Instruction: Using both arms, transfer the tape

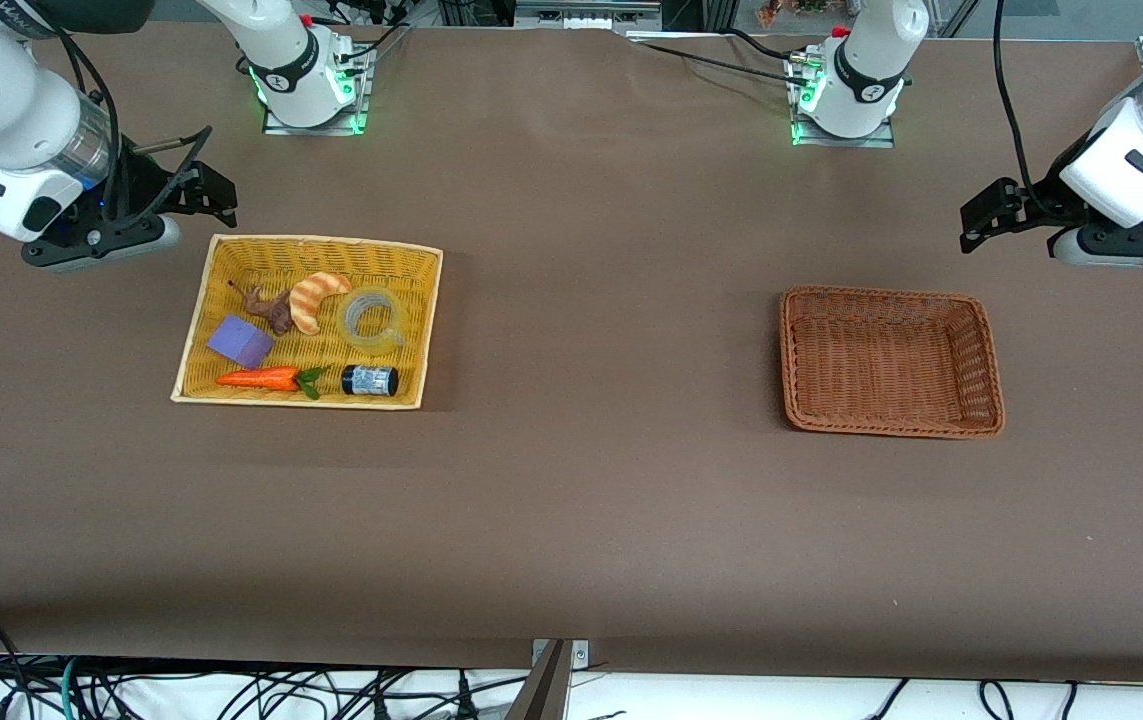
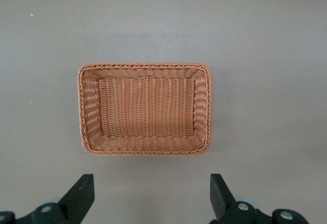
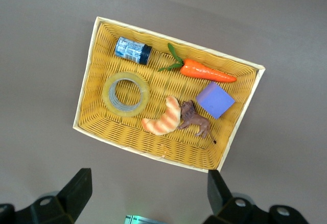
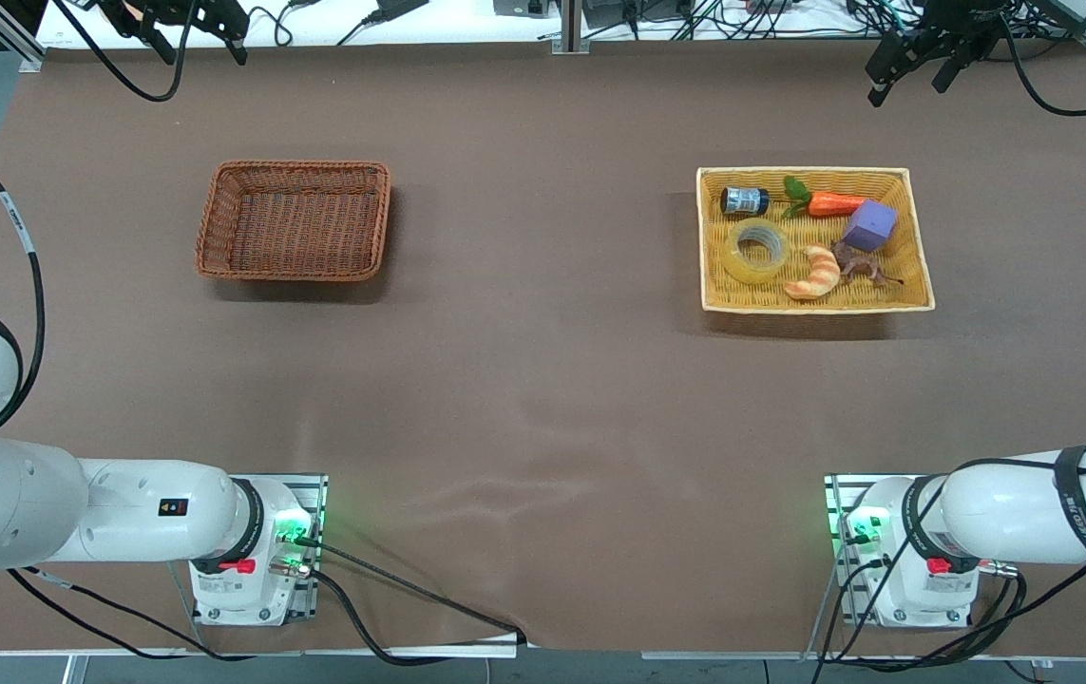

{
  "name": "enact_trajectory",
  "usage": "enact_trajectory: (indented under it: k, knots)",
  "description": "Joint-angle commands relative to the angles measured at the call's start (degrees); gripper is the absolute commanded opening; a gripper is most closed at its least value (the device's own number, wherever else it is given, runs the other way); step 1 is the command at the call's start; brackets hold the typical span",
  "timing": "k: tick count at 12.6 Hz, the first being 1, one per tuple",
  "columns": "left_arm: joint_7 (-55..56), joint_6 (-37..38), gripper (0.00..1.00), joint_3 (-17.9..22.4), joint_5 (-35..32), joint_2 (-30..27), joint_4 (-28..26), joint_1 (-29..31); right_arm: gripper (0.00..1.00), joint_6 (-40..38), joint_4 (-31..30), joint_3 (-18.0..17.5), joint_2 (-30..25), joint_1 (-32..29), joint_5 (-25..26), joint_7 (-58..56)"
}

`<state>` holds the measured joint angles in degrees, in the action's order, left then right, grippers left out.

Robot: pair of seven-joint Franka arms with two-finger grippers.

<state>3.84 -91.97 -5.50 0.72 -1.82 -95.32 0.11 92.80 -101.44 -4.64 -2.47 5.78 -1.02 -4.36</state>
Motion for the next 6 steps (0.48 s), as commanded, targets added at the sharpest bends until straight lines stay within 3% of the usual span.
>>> enact_trajectory:
  k: [1,6]
  knots:
    - [-0.23,1.45,1.0,-0.47,-0.72,0.68,1.89,0.41,1.0,-0.78,-0.43,-0.01,-0.96,0.2,-0.21,-0.39]
    - [-0.15,1.45,1.0,-0.47,-0.63,0.68,1.89,0.41,1.0,-1.22,-0.34,0.78,-0.96,1.16,-0.12,-0.12]
